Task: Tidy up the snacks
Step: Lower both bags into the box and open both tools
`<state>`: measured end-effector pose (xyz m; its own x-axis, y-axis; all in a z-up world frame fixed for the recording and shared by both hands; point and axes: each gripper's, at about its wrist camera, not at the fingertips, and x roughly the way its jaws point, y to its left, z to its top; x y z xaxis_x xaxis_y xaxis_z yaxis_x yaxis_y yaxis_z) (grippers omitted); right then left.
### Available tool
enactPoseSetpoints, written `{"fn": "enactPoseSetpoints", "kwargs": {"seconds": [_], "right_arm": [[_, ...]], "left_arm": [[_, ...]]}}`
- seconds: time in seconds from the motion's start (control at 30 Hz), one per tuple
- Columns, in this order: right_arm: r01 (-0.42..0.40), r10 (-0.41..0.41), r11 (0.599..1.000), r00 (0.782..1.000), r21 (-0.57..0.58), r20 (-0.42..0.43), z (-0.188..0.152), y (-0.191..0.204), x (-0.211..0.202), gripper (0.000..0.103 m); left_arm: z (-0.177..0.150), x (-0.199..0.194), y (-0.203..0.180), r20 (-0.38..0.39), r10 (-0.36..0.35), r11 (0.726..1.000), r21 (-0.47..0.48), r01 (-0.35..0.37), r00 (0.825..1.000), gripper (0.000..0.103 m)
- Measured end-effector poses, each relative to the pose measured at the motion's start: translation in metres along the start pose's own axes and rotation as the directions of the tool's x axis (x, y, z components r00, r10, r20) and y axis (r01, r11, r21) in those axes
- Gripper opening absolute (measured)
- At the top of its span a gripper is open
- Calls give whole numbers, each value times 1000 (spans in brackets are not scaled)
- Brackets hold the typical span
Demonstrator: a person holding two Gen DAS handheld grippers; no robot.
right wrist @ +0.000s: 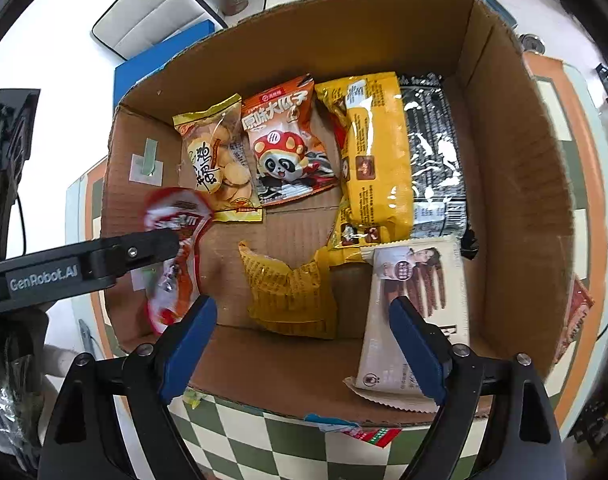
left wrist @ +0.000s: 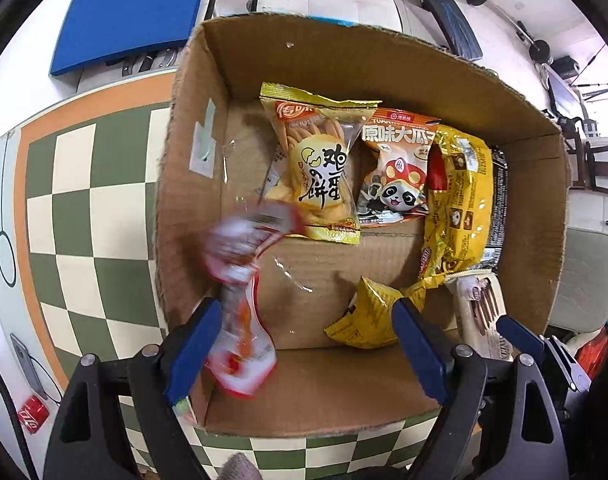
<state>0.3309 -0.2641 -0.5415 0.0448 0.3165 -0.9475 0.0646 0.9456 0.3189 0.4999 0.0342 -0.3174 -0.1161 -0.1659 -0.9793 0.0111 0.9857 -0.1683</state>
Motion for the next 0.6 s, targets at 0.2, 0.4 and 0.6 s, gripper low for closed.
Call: {"fn": "enactPoseSetpoints", "kwargs": {"seconds": [0.2,0.4,0.6], "right_arm": [[-5,5,1000,998,-2,61,-7,4,-24,95],[1,3,999,994,-42,105,-24,11,-51,95],[-19,26,998,992,-57,122,-53,13,-67,95]], "left_arm": [[-24,-29,11,51,-52,998,-19,53,997,87],[-63,-60,18,139,-49,998,-37,55,989,87],[-113,-76,24,225,-1,997,-69,17,974,87]]}}
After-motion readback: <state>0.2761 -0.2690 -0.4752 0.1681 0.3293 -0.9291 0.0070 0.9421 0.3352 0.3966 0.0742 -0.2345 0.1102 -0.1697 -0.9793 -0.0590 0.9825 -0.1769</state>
